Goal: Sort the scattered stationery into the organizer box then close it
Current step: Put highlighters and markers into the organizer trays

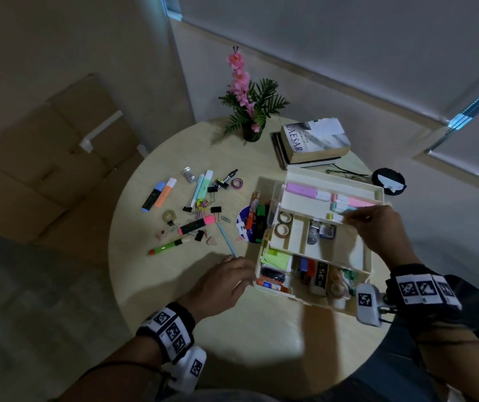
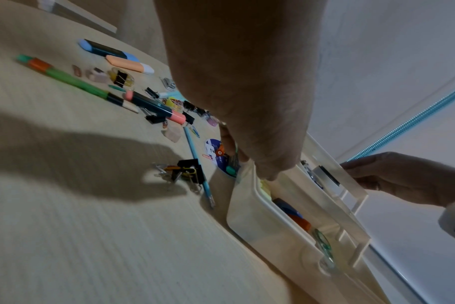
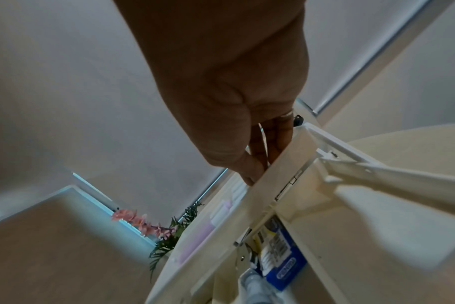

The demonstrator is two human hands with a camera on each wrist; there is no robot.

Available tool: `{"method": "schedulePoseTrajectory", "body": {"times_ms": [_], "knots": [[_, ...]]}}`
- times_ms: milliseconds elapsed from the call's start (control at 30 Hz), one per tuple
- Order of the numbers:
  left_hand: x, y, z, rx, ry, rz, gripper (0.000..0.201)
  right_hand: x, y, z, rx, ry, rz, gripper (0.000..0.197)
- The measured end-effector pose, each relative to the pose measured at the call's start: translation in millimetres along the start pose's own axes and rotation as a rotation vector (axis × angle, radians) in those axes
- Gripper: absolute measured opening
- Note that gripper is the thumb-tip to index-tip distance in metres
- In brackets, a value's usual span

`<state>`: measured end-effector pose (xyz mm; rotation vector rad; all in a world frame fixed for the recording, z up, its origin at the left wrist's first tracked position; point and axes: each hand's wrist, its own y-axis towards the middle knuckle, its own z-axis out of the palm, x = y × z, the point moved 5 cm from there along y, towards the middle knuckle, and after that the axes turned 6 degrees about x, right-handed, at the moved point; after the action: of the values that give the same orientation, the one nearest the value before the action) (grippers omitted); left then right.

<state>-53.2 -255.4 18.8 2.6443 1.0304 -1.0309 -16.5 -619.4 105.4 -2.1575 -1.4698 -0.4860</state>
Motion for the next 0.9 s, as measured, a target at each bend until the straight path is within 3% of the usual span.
{"method": "schedulePoseTrajectory", "body": {"times_ms": [100, 167, 333, 433, 633, 733, 900], "knots": [[26, -13, -13, -0.072, -0.003, -0.078, 0.019, 21, -14, 4, -0.115, -0.044, -0.086, 0.014], [54, -26, -25, -0.148, 0.029, -0.206, 0.017, 43, -25, 19, -0.139, -0.044, -0.197, 0.016], [130, -62, -54, -0.155, 0.183, -0.563, 0.034, 107, -48, 89, -0.008, -0.033, -0.373, 0.019], [161, -75, -57, -0.072, 0.292, -0.614, 0.044, 149, -54, 135, 0.128, -0.016, -0.436, 0.017], [190, -82, -51, 0.014, 0.344, -0.632, 0.045, 176, -35, 230, 0.38, -0.168, -0.195, 0.012], [194, -82, -50, 0.046, 0.327, -0.637, 0.032, 181, -27, 254, 0.458, -0.278, -0.114, 0.019], [189, -80, -56, 0.094, 0.348, -0.501, 0.017, 163, -19, 274, 0.419, -0.322, 0.007, 0.027]]}}
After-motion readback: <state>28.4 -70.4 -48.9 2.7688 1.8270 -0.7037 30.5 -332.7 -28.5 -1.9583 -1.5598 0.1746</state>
